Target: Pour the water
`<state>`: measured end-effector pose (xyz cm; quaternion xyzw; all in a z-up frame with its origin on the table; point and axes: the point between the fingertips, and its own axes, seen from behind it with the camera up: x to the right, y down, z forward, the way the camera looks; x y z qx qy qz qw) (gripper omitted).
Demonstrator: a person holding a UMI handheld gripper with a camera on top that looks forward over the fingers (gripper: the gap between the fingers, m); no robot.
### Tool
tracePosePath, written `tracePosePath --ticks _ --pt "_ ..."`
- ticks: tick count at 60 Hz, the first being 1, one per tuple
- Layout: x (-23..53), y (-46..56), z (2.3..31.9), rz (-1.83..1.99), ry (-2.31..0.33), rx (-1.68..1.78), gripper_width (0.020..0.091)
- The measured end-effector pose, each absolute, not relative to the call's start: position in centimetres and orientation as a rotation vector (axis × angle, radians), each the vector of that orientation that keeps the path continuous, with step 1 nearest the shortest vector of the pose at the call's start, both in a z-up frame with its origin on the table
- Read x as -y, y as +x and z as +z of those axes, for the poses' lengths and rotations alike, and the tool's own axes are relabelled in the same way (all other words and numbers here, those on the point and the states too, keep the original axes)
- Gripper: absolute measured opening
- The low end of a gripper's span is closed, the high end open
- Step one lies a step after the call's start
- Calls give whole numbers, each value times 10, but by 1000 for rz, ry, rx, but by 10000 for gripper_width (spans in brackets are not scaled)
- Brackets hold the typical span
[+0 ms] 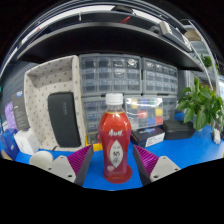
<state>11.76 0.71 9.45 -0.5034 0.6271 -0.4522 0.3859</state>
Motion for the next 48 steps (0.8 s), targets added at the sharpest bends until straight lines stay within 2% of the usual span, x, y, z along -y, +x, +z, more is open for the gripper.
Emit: tracePosePath --ticks 7,14,37,48 --pt "-23 76 85 -1119 -1315 -1667 793" --pt "-46 31 95 -1080 -1321 -1729 793" --pt "-116 -33 211 -1110 -1374 -1639 795" --pt "-144 -45 238 -1082 -1357 -1607 802"
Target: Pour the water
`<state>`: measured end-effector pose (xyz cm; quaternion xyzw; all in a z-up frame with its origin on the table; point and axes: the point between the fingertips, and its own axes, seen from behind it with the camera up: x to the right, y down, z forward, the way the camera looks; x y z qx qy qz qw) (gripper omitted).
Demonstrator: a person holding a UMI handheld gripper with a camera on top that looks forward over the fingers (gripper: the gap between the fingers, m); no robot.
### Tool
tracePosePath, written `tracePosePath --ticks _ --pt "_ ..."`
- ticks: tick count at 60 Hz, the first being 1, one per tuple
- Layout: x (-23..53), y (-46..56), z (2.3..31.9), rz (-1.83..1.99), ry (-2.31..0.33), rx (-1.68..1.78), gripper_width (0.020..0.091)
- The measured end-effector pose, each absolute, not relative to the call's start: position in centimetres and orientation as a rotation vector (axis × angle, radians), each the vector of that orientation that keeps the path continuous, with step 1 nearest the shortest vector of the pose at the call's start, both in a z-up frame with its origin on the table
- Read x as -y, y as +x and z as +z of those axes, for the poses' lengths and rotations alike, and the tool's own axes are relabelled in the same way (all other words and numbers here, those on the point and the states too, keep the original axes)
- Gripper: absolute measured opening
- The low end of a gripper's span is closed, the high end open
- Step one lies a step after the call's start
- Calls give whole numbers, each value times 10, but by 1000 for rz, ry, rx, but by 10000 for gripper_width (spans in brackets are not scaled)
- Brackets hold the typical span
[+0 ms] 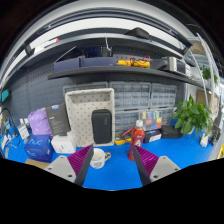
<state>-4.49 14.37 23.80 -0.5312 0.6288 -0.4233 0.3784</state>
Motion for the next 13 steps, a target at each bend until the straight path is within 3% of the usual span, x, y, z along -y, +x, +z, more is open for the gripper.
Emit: tracePosePath --ticks 13 --pt "-164 -54 246 -1048 -1355 -1599 793"
